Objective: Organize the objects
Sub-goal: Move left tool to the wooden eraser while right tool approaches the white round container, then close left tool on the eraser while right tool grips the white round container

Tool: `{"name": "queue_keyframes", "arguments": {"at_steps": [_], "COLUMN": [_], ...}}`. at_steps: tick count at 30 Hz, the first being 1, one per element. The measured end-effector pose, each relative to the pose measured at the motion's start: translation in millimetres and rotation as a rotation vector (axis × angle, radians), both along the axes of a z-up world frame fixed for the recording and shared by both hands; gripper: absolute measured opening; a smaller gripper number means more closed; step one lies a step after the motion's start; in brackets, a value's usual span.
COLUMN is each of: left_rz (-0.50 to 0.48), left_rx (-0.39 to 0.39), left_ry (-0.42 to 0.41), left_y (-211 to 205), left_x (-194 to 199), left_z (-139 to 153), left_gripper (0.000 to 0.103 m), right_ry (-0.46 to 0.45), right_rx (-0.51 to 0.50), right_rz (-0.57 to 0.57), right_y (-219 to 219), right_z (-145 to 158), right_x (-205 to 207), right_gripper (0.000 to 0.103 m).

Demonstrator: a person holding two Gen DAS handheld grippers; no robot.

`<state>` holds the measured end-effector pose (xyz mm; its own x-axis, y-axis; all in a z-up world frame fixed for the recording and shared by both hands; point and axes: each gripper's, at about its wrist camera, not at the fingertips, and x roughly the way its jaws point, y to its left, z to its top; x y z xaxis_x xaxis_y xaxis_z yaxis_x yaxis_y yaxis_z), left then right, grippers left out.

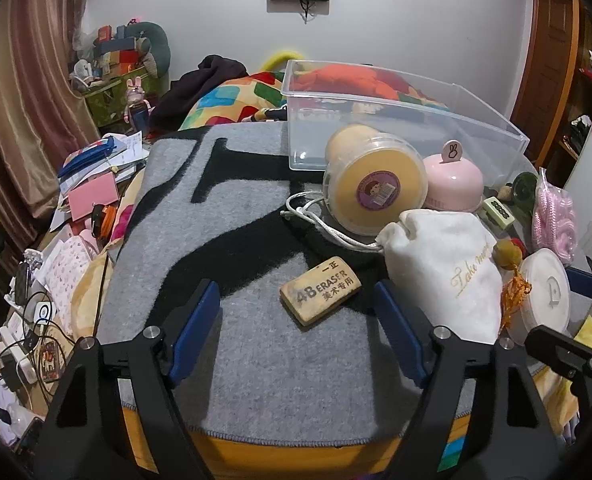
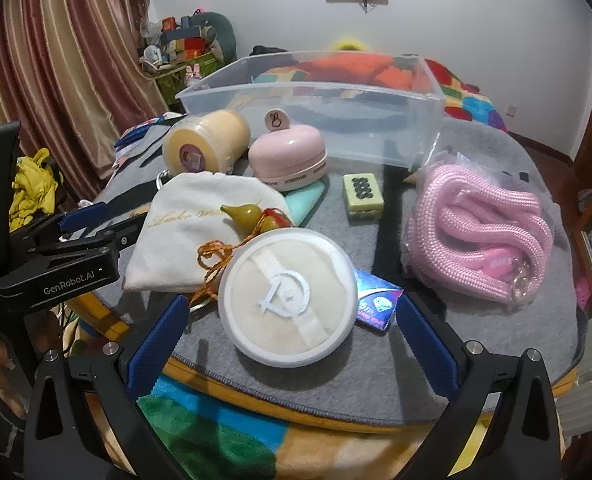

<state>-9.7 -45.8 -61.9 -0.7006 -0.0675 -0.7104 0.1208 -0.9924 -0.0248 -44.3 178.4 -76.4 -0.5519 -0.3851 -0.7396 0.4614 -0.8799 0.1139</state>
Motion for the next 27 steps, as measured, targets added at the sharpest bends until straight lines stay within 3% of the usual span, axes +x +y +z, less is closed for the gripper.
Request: {"name": "queue_keyframes", "arguments": {"at_steps": [4, 10, 13, 17, 27], "left_rz": [-0.013, -0.027, -0.056, -0.065, -0.056], "left_rx": [0.021, 0.020, 0.014, -0.014, 0.041], "left_ry": [-0.013, -0.007, 0.001, 0.009, 0.048], "left_y": [-3, 0, 6, 12, 3], "left_x": [-7, -8, -5, -2, 7], "left_z": [-4, -7, -6, -6, 13], "left_gripper": [0.067, 0.062, 0.044, 0.043, 0.042], "right_ry": [0.008, 0.001, -0.001, 0.003, 0.044], "right_rx": [0.007, -0.010, -0.029, -0.034, -0.045], "right_rz": [0.003, 0.004, 0.015, 0.018, -0.001], "right_y": [0, 2, 2, 1, 6], "right_z": [1, -2, -2, -1, 13], "right_x": [0, -4, -4, -3, -1], "right_gripper": [0.090, 0.075, 0.066, 0.066, 0.066]}}
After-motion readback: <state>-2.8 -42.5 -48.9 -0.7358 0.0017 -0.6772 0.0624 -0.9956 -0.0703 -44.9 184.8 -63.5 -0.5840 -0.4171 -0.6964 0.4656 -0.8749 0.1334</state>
